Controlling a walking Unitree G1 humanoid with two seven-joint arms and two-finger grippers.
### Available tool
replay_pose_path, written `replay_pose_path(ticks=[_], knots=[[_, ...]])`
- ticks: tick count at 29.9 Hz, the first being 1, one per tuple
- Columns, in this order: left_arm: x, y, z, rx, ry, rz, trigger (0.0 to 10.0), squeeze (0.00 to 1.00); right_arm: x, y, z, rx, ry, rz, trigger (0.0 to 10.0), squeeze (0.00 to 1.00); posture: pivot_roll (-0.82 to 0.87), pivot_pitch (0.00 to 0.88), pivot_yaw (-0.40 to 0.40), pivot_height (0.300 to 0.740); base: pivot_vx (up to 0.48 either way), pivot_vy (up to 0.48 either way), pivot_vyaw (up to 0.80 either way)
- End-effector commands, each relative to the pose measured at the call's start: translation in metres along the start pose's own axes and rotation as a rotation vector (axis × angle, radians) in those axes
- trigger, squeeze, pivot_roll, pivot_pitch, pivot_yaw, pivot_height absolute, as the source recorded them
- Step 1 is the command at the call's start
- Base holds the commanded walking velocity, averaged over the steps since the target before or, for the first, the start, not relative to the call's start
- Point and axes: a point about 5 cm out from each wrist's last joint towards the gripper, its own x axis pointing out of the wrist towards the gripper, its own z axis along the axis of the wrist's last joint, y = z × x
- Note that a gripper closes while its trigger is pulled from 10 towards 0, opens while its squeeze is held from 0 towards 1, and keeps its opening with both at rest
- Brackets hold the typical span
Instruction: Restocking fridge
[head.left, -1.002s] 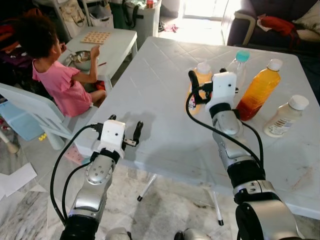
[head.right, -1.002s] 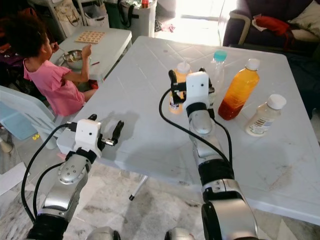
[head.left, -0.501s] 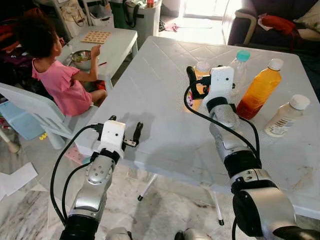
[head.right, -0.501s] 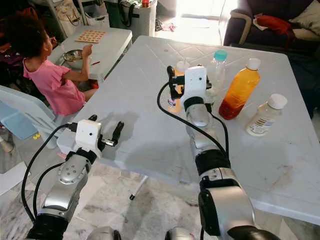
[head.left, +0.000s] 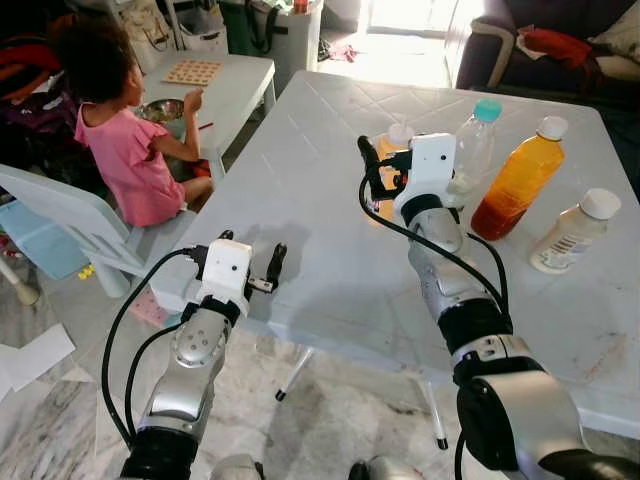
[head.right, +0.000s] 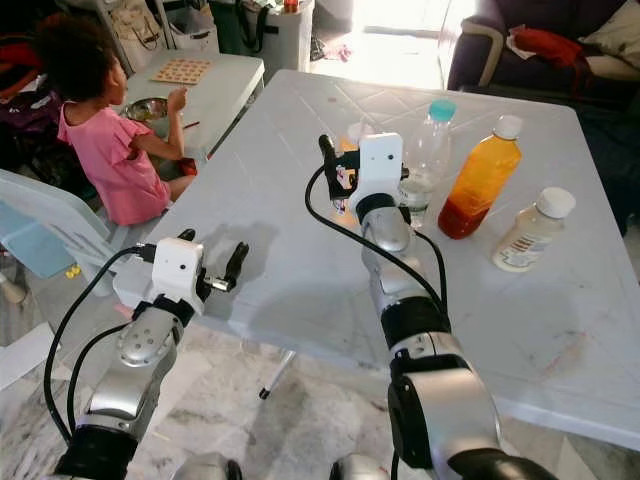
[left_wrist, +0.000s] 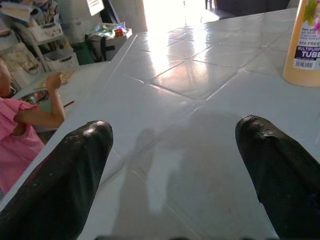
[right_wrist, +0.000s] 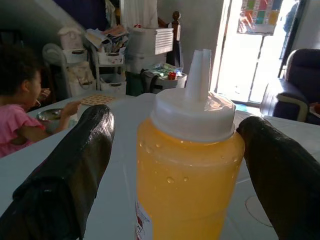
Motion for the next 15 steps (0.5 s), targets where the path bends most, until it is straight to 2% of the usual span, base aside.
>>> replay_pose_path(ticks=[1,13,14,15], knots=[[0.001,0.001,-0.003,0.008,0.016,0.000,10.0,0.00,0.005,-0.003,0.004,0.000,0.014,0.002,10.0,0.00,0.06,0.024,0.003,0.740,0.000,0.000,0.00],[0.001,0.002,-0.002,0.014,0.018,-0.001,10.0,0.00,0.007,-0.012,0.000,-0.018,0.063,-0.020,10.0,0.00,0.06,0.028,0.008,0.740,0.000,0.000,0.00],[0.001,0.002,-0.002,0.015,0.018,-0.002,10.0,0.00,0.008,-0.013,0.000,-0.019,0.061,-0.019,8.3,0.00,0.06,0.028,0.008,0.740,0.000,0.000,0.00],[0.001,0.002,-0.002,0.016,0.018,-0.002,10.0,0.00,0.008,-0.014,0.000,-0.020,0.059,-0.019,8.3,0.00,0.06,0.028,0.008,0.740,0.000,0.000,0.00]])
